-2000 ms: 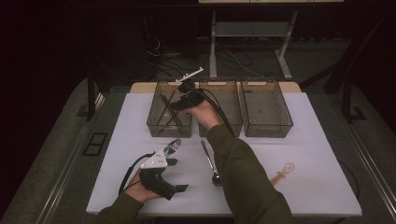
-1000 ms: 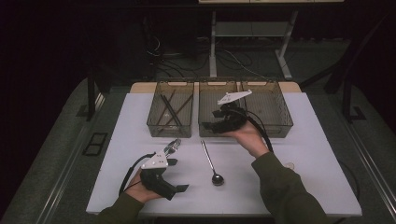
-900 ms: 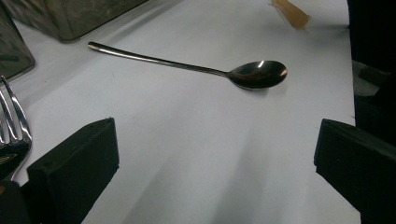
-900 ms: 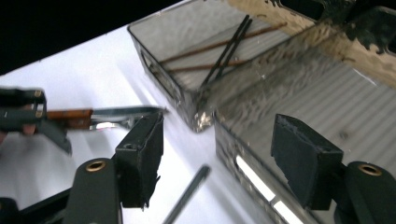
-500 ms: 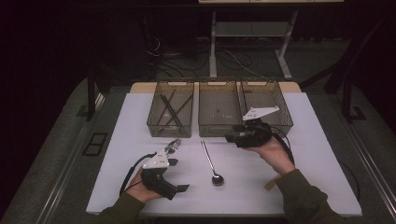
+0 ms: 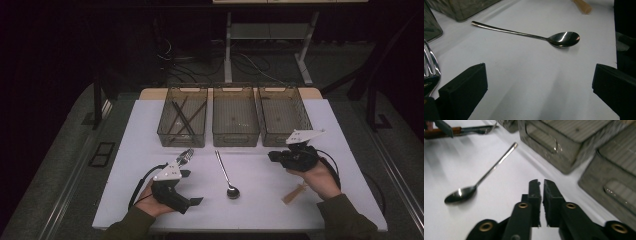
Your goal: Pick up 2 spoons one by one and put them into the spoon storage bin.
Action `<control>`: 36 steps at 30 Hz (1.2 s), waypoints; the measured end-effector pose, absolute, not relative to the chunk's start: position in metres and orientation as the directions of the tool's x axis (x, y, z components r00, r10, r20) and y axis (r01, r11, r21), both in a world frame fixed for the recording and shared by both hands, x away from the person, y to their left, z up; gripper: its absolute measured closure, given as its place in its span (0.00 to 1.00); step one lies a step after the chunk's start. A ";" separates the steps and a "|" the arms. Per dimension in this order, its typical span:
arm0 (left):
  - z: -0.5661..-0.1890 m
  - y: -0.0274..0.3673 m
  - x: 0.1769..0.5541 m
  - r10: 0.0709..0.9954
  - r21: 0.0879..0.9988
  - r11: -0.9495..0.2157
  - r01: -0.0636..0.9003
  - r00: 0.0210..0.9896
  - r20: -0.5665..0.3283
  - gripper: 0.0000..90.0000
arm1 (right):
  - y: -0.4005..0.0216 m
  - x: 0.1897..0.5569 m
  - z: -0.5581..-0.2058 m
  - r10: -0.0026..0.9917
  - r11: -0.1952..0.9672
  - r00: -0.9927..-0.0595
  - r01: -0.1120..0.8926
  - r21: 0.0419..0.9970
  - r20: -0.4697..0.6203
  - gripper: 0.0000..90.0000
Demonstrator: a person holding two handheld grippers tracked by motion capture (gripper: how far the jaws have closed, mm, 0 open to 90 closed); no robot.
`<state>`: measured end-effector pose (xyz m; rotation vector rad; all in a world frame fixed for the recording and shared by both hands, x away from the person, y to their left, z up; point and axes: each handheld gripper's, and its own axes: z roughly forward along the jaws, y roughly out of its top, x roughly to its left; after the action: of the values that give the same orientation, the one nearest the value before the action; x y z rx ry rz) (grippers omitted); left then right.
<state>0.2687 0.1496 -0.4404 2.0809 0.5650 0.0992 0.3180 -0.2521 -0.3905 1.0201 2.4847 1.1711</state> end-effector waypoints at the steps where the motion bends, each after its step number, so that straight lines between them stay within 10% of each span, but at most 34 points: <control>1: -0.440 0.150 0.269 0.430 0.821 -0.450 0.353 0.891 -0.148 0.00 | -0.256 0.316 -0.392 0.667 0.450 -0.739 0.503 0.738 0.098 0.99; 36: -0.440 0.149 0.268 0.429 0.820 -0.451 0.351 0.892 -0.145 0.00 | -0.328 0.303 -0.436 0.783 0.512 -0.622 0.654 0.556 0.011 1.00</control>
<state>0.2683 0.1494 -0.4403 2.0842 0.5609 0.1014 0.3032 -0.3276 -0.4361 1.2179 2.5135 0.7710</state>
